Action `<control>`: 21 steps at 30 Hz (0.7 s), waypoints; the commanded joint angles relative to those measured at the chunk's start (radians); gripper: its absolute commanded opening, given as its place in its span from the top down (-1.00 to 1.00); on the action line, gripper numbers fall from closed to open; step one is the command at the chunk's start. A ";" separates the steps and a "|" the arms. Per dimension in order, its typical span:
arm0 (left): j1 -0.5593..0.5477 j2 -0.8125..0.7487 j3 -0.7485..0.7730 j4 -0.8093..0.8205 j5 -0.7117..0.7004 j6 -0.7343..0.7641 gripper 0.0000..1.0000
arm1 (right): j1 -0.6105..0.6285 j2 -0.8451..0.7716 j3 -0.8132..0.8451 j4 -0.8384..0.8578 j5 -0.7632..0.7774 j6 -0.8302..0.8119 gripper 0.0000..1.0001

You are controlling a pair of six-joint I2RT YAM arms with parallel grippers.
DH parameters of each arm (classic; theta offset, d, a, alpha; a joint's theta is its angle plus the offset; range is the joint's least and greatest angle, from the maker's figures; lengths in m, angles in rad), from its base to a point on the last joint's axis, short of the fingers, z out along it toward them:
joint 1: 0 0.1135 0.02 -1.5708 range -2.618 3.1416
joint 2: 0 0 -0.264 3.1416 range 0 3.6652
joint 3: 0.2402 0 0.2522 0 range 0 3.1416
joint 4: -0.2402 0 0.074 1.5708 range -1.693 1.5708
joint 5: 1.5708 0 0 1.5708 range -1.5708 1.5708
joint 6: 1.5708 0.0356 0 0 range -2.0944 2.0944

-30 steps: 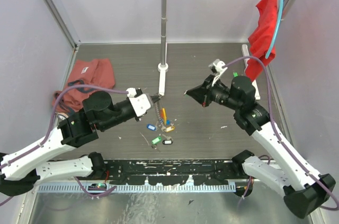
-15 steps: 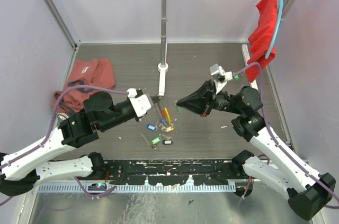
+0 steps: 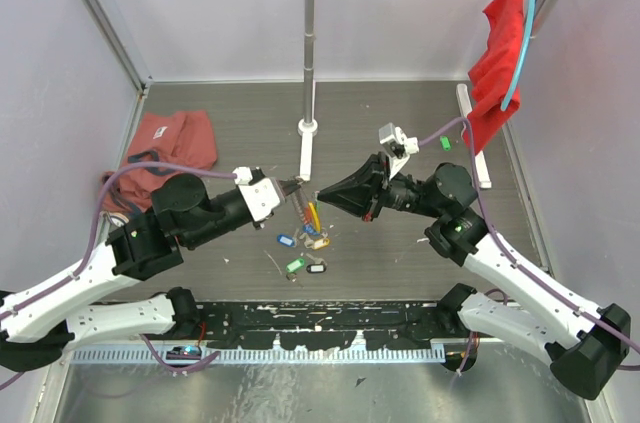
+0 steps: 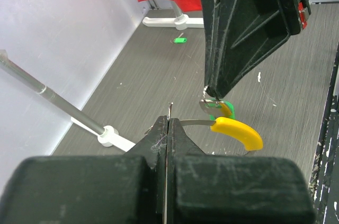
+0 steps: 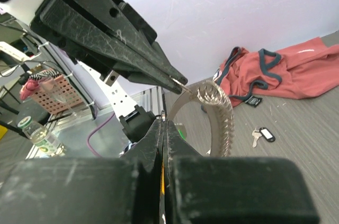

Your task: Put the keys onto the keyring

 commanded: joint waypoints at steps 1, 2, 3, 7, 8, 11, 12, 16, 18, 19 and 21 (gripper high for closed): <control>-0.003 -0.014 -0.022 0.054 0.008 0.006 1.00 | 0.004 -0.011 0.042 0.118 0.042 0.015 0.99; -0.003 -0.012 -0.023 0.055 0.010 0.006 1.00 | 0.005 0.000 0.047 0.120 0.041 0.019 0.99; -0.003 -0.011 -0.024 0.055 0.012 0.006 1.00 | 0.005 0.008 0.050 0.121 0.041 0.022 0.99; -0.003 -0.008 -0.023 0.054 0.016 0.005 1.00 | 0.006 0.032 0.053 0.143 0.030 0.036 0.98; -0.003 -0.006 -0.023 0.055 0.016 0.006 1.00 | 0.008 0.036 0.055 0.149 0.028 0.040 0.98; -0.004 -0.004 -0.023 0.055 0.016 0.006 1.00 | 0.012 0.047 0.057 0.147 0.021 0.040 0.99; -0.003 -0.005 -0.023 0.055 0.017 0.006 1.00 | 0.013 0.051 0.059 0.143 0.020 0.038 0.99; -0.003 -0.004 -0.023 0.055 0.017 0.006 1.00 | 0.017 0.061 0.057 0.144 0.021 0.038 0.98; -0.003 -0.005 -0.023 0.055 0.017 0.006 1.00 | 0.020 0.065 0.057 0.151 0.021 0.040 0.99; -0.003 -0.004 -0.023 0.054 0.017 0.006 1.00 | 0.020 0.065 0.059 0.151 0.021 0.040 0.99; -0.003 -0.004 -0.023 0.055 0.018 0.006 1.00 | 0.022 0.068 0.059 0.150 0.026 0.040 0.99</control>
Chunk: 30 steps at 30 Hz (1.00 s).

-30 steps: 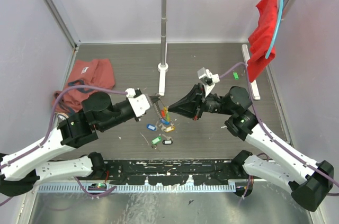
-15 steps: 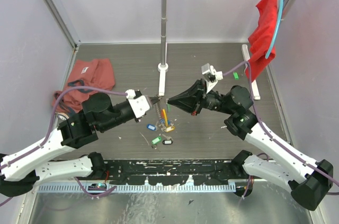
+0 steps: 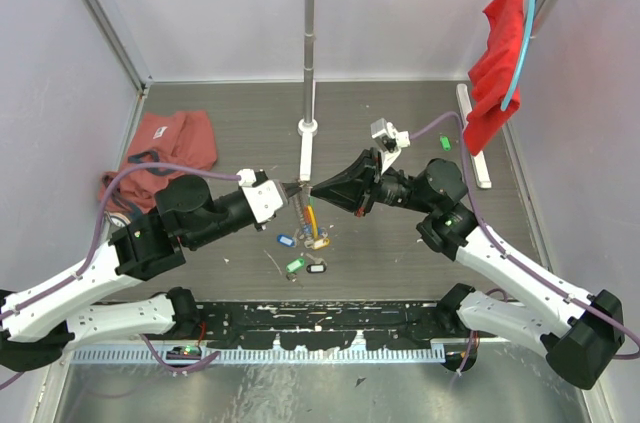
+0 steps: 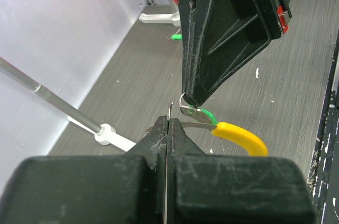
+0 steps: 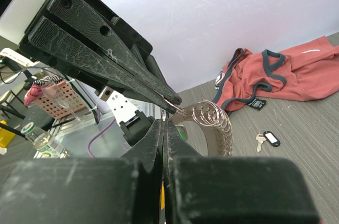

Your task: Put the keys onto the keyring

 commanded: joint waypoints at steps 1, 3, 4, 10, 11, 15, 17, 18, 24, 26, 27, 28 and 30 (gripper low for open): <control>-0.002 -0.006 -0.007 0.052 0.011 0.006 1.00 | 0.008 -0.002 0.050 0.067 0.010 0.003 0.99; -0.003 -0.006 -0.007 0.053 0.011 0.006 1.00 | 0.008 -0.003 0.046 0.063 0.018 0.003 0.98; -0.003 -0.005 -0.007 0.052 0.011 0.006 1.00 | 0.009 -0.003 0.047 0.063 0.021 0.003 0.99; -0.002 -0.007 -0.008 0.053 0.014 0.006 1.00 | 0.009 -0.011 0.041 0.057 0.048 0.002 0.99; -0.002 -0.007 -0.008 0.052 0.014 0.006 1.00 | 0.008 -0.013 0.039 0.057 0.052 0.002 0.99; -0.002 -0.010 -0.008 0.052 0.015 0.006 1.00 | 0.009 -0.011 0.041 0.043 0.064 0.002 0.99; -0.003 -0.008 -0.008 0.052 0.016 0.006 1.00 | 0.009 -0.010 0.042 0.036 0.067 0.002 0.99; -0.002 -0.010 -0.008 0.052 0.018 0.006 1.00 | 0.009 -0.011 0.043 0.031 0.071 0.003 0.98; -0.002 -0.010 -0.009 0.054 0.016 0.006 1.00 | 0.009 -0.009 0.042 0.014 0.079 0.002 0.99; -0.002 -0.012 -0.009 0.054 0.016 0.006 1.00 | 0.009 -0.006 0.041 0.007 0.078 0.002 0.99; -0.002 -0.012 -0.009 0.054 0.017 0.006 1.00 | 0.008 -0.005 0.040 0.005 0.078 0.003 0.99; -0.003 -0.011 -0.009 0.054 0.016 0.006 1.00 | 0.009 -0.004 0.041 0.002 0.079 0.003 0.99; -0.002 -0.013 -0.010 0.055 0.015 0.006 1.00 | 0.008 -0.002 0.041 -0.001 0.078 0.003 0.98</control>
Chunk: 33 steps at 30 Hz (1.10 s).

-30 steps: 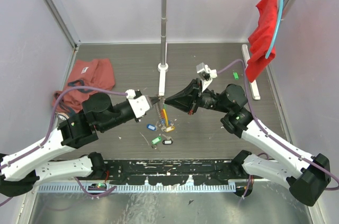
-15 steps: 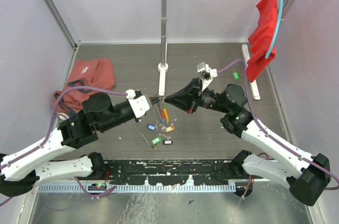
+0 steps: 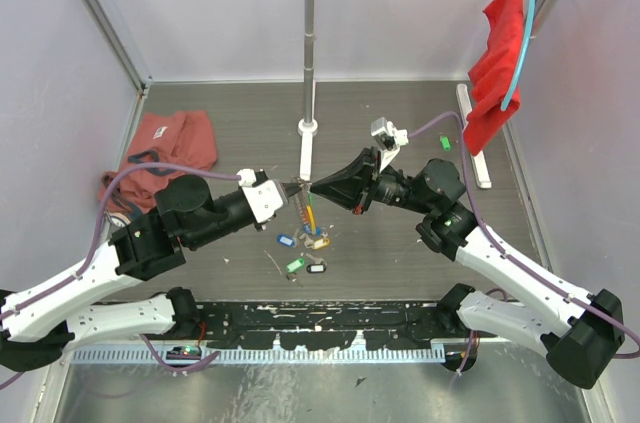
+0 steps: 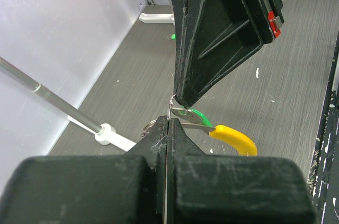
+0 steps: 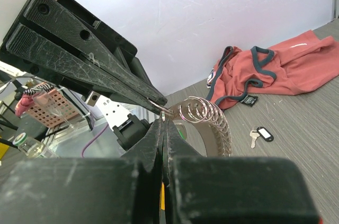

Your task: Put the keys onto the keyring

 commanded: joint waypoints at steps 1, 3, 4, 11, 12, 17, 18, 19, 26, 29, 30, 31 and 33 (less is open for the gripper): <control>-0.002 -0.014 -0.010 0.055 0.013 0.006 1.00 | 0.005 -0.005 0.040 0.024 0.016 0.004 0.99; -0.003 -0.013 -0.010 0.056 0.012 0.006 1.00 | 0.004 -0.002 0.039 0.021 0.016 0.006 0.99; -0.002 -0.013 -0.011 0.056 0.013 0.006 1.00 | 0.005 0.000 0.040 0.020 0.017 0.006 0.99; -0.003 -0.015 -0.013 0.056 0.020 0.008 1.00 | 0.003 0.023 0.049 0.014 0.011 0.013 0.98; -0.002 -0.017 -0.014 0.056 0.021 0.009 1.00 | 0.005 0.027 0.052 0.013 0.010 0.014 0.98; -0.002 -0.016 -0.015 0.058 0.019 0.009 1.00 | 0.004 0.036 0.056 0.010 0.010 0.016 0.98; -0.002 -0.016 -0.015 0.058 0.018 0.009 1.00 | 0.003 0.036 0.055 0.007 0.012 0.016 0.98; -0.003 -0.016 -0.015 0.058 0.020 0.010 1.00 | 0.004 0.036 0.057 0.003 0.015 0.016 0.96; -0.002 -0.015 -0.015 0.058 0.020 0.009 1.00 | 0.004 0.005 0.065 -0.040 0.030 -0.032 0.71; -0.002 -0.016 -0.014 0.059 0.020 0.006 1.00 | 0.004 -0.017 0.078 -0.075 0.014 -0.084 0.57; -0.002 -0.017 -0.014 0.059 0.021 0.005 1.00 | 0.004 -0.025 0.084 -0.089 0.006 -0.101 0.52; -0.002 -0.017 -0.013 0.060 0.020 0.003 1.00 | 0.003 -0.032 0.091 -0.106 0.004 -0.123 0.50; -0.002 -0.023 -0.013 0.064 0.023 -0.002 1.00 | 0.005 -0.047 0.109 -0.148 0.002 -0.170 0.46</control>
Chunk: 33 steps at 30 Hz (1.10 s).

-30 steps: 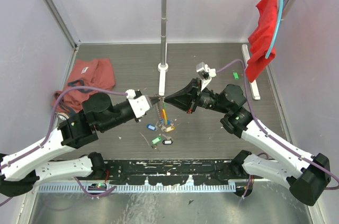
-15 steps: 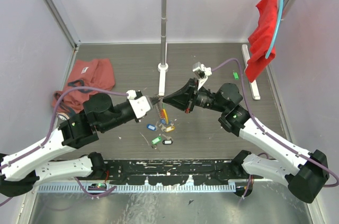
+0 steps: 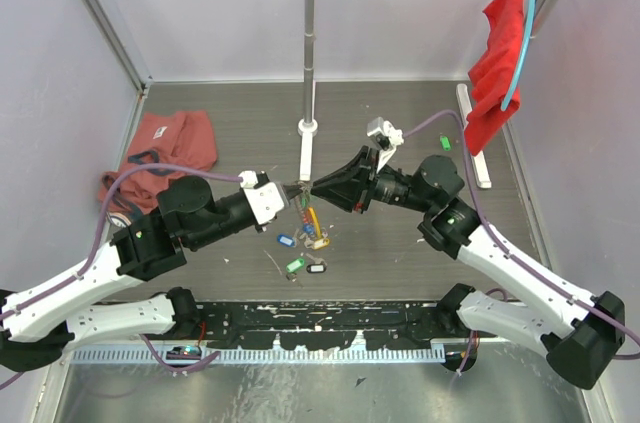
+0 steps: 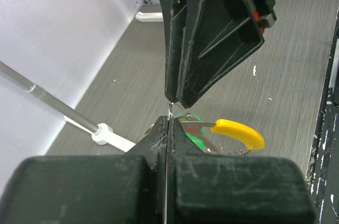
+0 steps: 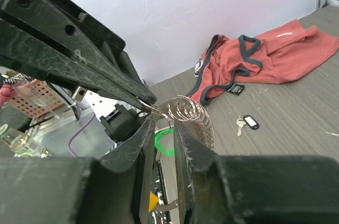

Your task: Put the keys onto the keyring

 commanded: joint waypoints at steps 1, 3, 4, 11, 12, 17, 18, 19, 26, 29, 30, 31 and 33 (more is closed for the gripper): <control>-0.002 -0.024 -0.001 0.064 0.017 -0.006 1.00 | 0.003 -0.058 0.090 -0.062 -0.005 -0.130 0.45; -0.002 -0.030 0.000 0.068 0.026 -0.012 1.00 | 0.004 -0.073 0.113 -0.127 -0.003 -0.187 0.44; -0.002 -0.033 0.001 0.069 0.027 -0.014 1.00 | 0.004 -0.081 0.126 -0.156 -0.007 -0.213 0.44; -0.003 -0.030 0.067 0.061 0.097 -0.083 1.00 | 0.003 -0.129 0.254 -0.379 -0.038 -0.419 0.43; -0.002 -0.028 0.078 0.060 0.116 -0.100 1.00 | 0.002 -0.135 0.271 -0.400 -0.044 -0.442 0.43; -0.002 -0.028 0.109 0.106 0.219 -0.213 1.00 | 0.003 -0.130 0.381 -0.468 -0.160 -0.509 0.40; -0.002 -0.030 0.107 0.123 0.241 -0.236 1.00 | 0.003 -0.123 0.401 -0.476 -0.194 -0.514 0.40; -0.003 -0.031 0.106 0.140 0.263 -0.258 1.00 | 0.004 -0.119 0.421 -0.484 -0.225 -0.516 0.39; -0.002 -0.017 0.103 0.201 0.371 -0.371 1.00 | 0.004 -0.094 0.494 -0.518 -0.325 -0.506 0.36; -0.003 -0.017 0.092 0.220 0.384 -0.390 1.00 | 0.004 -0.072 0.496 -0.528 -0.344 -0.487 0.35; -0.003 -0.018 0.091 0.225 0.387 -0.393 1.00 | 0.004 -0.064 0.497 -0.530 -0.356 -0.483 0.34; -0.002 -0.017 0.091 0.228 0.390 -0.396 1.00 | 0.003 -0.058 0.497 -0.534 -0.360 -0.479 0.34; -0.002 -0.014 0.091 0.233 0.397 -0.401 1.00 | 0.004 -0.047 0.494 -0.536 -0.357 -0.469 0.34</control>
